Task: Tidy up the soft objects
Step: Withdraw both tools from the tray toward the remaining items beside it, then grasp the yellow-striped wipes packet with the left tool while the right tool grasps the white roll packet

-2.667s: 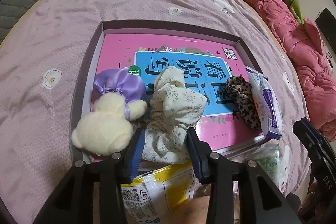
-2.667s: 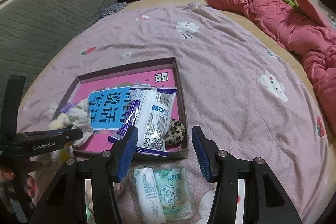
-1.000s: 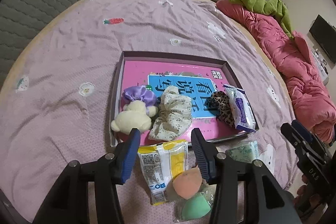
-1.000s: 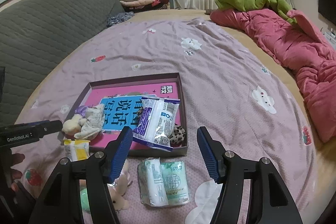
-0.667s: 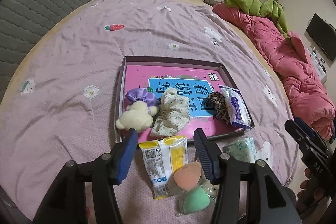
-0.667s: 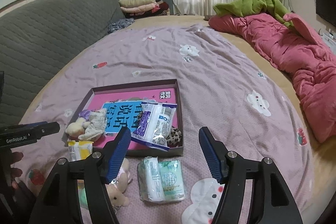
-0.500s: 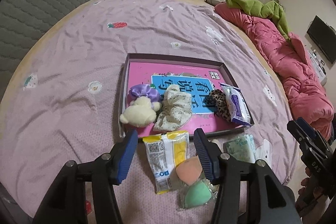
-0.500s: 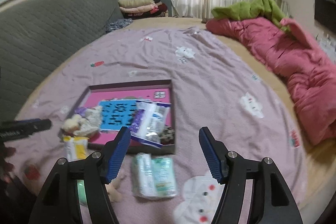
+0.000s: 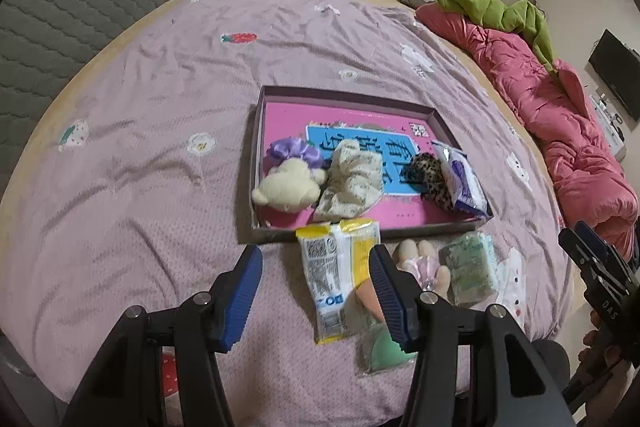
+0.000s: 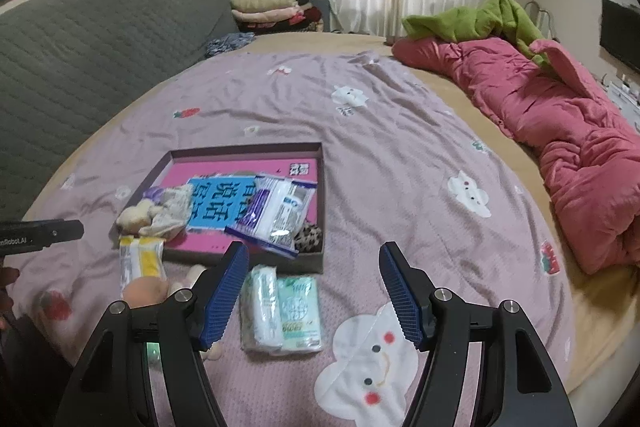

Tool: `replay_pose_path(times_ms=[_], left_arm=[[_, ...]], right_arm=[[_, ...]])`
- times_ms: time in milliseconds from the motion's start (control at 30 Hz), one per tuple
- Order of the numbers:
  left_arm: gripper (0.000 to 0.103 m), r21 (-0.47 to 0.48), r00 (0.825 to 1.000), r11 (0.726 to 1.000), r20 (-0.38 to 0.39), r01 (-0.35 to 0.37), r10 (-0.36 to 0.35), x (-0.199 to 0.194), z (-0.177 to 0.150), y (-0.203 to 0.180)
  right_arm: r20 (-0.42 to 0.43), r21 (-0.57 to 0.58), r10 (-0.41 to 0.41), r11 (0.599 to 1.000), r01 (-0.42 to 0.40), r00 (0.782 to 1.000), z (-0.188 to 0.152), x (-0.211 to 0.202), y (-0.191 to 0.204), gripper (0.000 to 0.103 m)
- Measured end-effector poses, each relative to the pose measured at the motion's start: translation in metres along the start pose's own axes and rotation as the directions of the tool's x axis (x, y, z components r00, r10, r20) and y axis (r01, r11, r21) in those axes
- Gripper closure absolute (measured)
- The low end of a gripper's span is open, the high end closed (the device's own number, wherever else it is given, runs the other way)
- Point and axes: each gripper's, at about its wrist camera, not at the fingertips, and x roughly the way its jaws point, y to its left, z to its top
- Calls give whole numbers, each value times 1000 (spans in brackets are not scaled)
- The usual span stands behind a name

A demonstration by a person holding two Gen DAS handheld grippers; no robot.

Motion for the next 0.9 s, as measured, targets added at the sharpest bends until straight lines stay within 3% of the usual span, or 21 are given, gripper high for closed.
replay_pose_path(times_ms=[400,900], left_arm=[[48,-14,998,1000,-68,2,-3,18,-24,8],[48,-144,984,981,-104,132,-148,64,-27,33]], right_arm=[[-56,-4,45,999,-45,997,-19,10,10,33],[-119,-12,79,997,-81,990,-29,34,18,33]])
